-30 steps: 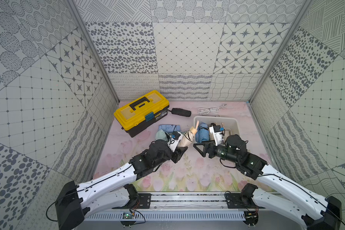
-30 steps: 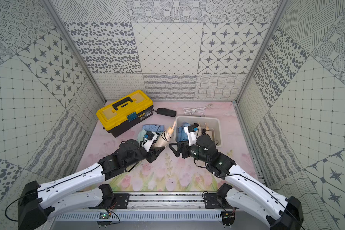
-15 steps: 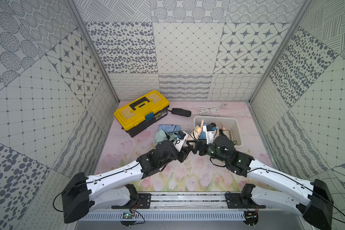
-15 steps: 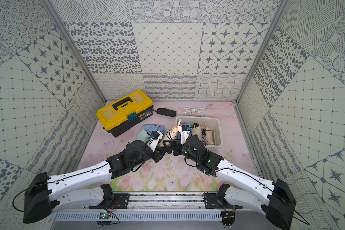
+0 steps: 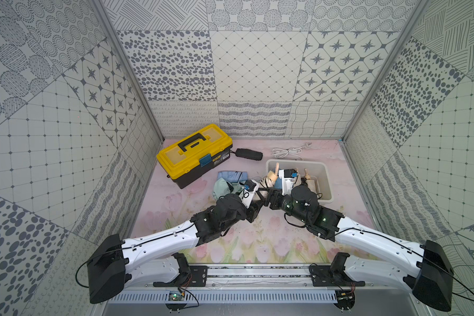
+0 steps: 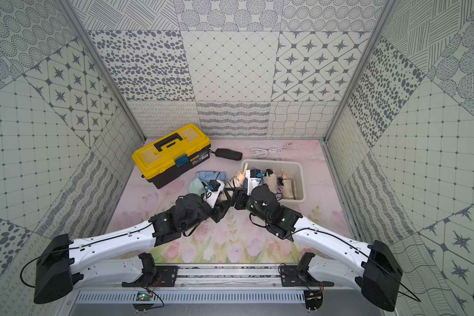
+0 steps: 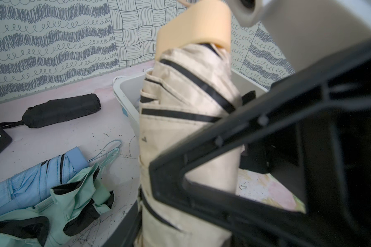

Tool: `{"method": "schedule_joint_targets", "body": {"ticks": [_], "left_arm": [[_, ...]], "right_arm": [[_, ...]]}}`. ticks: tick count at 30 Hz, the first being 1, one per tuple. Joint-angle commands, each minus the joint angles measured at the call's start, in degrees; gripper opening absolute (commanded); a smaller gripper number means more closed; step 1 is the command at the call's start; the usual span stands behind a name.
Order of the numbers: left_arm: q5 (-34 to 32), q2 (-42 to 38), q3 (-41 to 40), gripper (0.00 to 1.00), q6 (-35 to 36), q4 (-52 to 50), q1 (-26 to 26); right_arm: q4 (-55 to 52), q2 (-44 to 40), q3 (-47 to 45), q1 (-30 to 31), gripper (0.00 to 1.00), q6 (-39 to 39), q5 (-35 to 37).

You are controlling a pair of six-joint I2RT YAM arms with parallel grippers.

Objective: Put the umbrella into the storage box
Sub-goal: Place the umbrella in the storage box.

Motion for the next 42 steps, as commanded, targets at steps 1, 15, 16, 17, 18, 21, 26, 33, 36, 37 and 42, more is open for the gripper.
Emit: {"method": "schedule_joint_targets", "body": {"ticks": [1,15,16,17,18,21,26,33,36,37,42], "left_arm": [[-1.0,0.2,0.2,0.35,1.0,9.7,-0.3],[-0.8,-0.5,-0.5,0.72,0.4,9.1,-0.3],[-0.8,-0.9,-0.5,0.74,0.4,8.5,-0.3],[-0.8,-1.4,-0.4,0.75,0.3,7.8,-0.3],[-0.6,-2.3,-0.2,0.77,0.1,6.5,-0.3],[-0.3,-5.0,0.6,0.79,-0.8,1.8,-0.3],[-3.7,-8.6,2.4,0.82,-4.2,-6.7,-0.2],[-7.3,-7.7,4.8,0.82,-12.2,-10.7,0.0],[-7.9,-5.3,5.6,0.82,-16.6,-9.4,0.3],[-7.8,-4.2,6.2,0.82,-18.1,-9.3,0.6],[-5.7,1.6,9.6,0.82,-23.9,-8.9,1.8]], "right_arm": [[2.8,1.7,1.7,0.0,0.64,1.4,1.7],[2.4,3.4,2.6,-0.7,0.41,0.0,1.9],[1.9,3.2,2.8,-1.1,0.4,-0.3,1.6],[1.2,3.1,3.0,-1.5,0.4,-0.6,1.2],[0.0,2.7,3.5,-2.2,0.4,-1.2,0.8],[-4.2,1.1,5.0,-5.2,0.39,-3.3,-2.1],[-10.8,-1.5,7.4,-14.7,0.38,-6.6,-12.4],[-19.9,-1.4,13.2,-28.8,0.37,-12.0,-28.1],[-22.2,0.1,15.6,-33.3,0.37,-13.4,-33.2],[-23.0,0.8,16.5,-34.8,0.37,-13.9,-34.9],[-28.2,6.1,22.1,-39.4,0.37,-17.5,-42.5]]}}
